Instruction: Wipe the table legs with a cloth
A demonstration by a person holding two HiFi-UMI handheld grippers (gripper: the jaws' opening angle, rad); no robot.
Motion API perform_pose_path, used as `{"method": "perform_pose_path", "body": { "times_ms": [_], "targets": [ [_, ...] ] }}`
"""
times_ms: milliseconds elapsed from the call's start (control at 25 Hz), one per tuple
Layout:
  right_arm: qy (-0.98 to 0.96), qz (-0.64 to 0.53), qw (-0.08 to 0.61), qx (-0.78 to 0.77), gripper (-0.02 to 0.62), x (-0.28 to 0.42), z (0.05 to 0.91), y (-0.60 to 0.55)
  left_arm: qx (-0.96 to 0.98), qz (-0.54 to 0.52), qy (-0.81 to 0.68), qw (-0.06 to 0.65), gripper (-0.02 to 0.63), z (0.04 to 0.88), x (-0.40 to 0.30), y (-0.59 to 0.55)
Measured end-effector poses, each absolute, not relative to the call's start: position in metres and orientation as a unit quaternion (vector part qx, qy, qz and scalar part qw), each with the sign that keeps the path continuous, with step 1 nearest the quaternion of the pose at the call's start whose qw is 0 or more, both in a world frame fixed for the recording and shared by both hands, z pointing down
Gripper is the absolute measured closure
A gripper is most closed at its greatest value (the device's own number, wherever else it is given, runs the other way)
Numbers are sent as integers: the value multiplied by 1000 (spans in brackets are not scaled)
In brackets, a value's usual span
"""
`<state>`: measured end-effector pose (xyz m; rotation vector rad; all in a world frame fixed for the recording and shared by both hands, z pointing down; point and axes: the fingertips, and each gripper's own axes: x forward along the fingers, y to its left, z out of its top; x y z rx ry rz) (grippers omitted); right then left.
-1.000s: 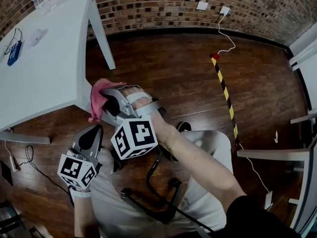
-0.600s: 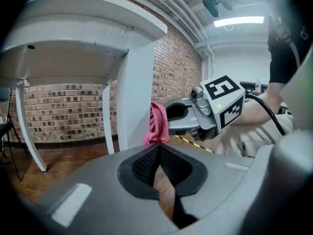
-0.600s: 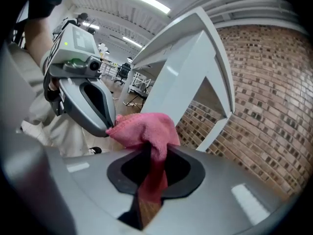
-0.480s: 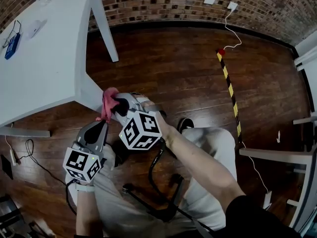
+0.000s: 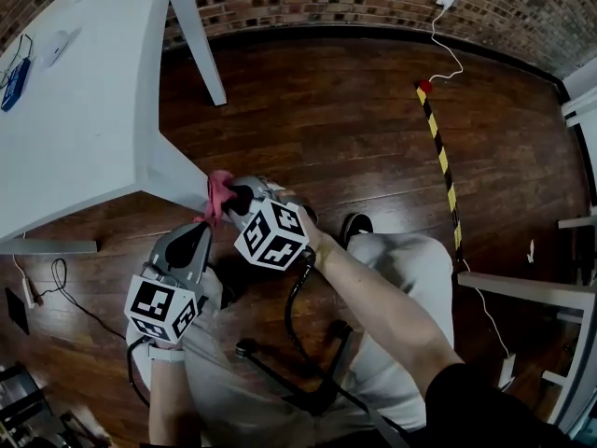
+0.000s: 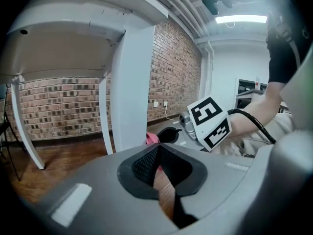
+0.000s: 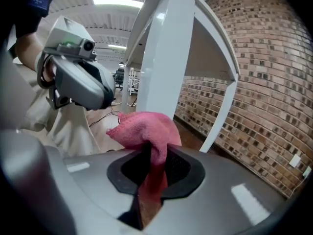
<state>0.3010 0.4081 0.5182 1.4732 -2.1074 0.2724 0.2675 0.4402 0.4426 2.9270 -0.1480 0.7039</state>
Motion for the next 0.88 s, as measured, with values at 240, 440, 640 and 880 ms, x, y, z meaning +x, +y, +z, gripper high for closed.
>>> {"method": "perform_pose_path", "body": {
  "times_ms": [240, 440, 640, 880],
  "targets": [
    [-789, 144, 279, 528, 548, 298, 568, 408, 966, 249, -37, 61, 606, 445, 276, 444],
    [-788, 177, 287, 515, 548, 292, 612, 411, 962, 264, -29, 58, 606, 452, 280, 450],
    [-788, 198, 301, 499, 546, 285, 650, 415, 959, 277, -21, 53, 606, 457, 285, 457],
    [-789, 222, 301, 488, 546, 287, 693, 415, 956, 285, -14, 61, 606, 463, 292, 465]
  ]
}}
